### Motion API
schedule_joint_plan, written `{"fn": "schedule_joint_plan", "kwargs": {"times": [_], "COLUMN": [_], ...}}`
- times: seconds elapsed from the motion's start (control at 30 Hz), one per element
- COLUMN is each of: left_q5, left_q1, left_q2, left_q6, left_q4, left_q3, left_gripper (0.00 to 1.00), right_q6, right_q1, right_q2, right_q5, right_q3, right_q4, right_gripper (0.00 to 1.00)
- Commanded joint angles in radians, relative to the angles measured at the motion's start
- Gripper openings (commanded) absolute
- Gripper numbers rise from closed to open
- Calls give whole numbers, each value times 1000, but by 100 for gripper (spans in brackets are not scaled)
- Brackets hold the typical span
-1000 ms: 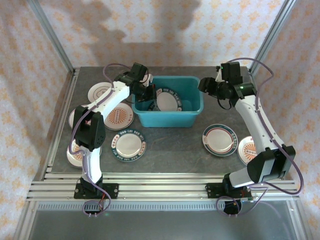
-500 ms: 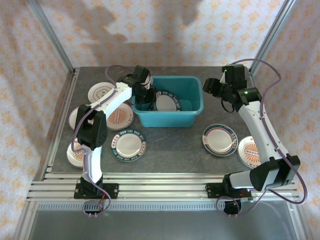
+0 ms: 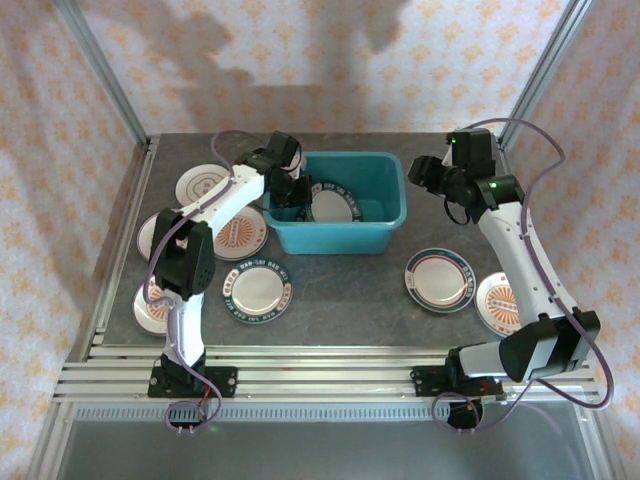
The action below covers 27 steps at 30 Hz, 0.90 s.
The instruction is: Place the plates into the plastic bin on the countertop
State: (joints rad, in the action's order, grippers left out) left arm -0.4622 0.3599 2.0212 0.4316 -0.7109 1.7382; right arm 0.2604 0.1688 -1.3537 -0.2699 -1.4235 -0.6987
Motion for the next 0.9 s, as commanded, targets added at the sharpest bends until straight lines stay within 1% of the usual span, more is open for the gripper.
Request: {"fn": "schedule_joint_plan", "kwargs": {"times": [0.0, 0.17, 0.3, 0.33, 0.37, 0.5, 0.6, 0.67, 0.87], "left_q5": [49, 84, 99, 104, 108, 117, 133, 141, 165], "left_q1": [-3, 2, 2, 2, 4, 8, 15, 20, 28], "left_q2": [33, 61, 68, 71, 73, 85, 85, 84, 82], "left_q6": [-14, -19, -16, -14, -11, -10, -11, -13, -17], "left_q4": [-43, -99, -111, -116, -121, -142, -156, -167, -204], "left_q3": [11, 47, 58, 62, 67, 89, 102, 112, 145], "left_gripper": [0, 0, 0, 1, 5, 13, 25, 31, 36], "right_q6": [-6, -10, -9, -10, -9, -13, -16, -16, -14], "right_q1": [-8, -9, -15, -15, -17, -23, -27, -31, -35], "right_q2": [-3, -13, -13, -13, -13, -15, -16, -16, -22], "right_q5": [-3, -8, -9, -10, -10, -12, -12, -11, -19], "right_q3": [5, 14, 34, 37, 40, 45, 46, 46, 46], "right_q4": [24, 34, 46, 47, 49, 54, 54, 52, 53], "right_gripper": [58, 59, 59, 59, 59, 59, 59, 59, 59]}}
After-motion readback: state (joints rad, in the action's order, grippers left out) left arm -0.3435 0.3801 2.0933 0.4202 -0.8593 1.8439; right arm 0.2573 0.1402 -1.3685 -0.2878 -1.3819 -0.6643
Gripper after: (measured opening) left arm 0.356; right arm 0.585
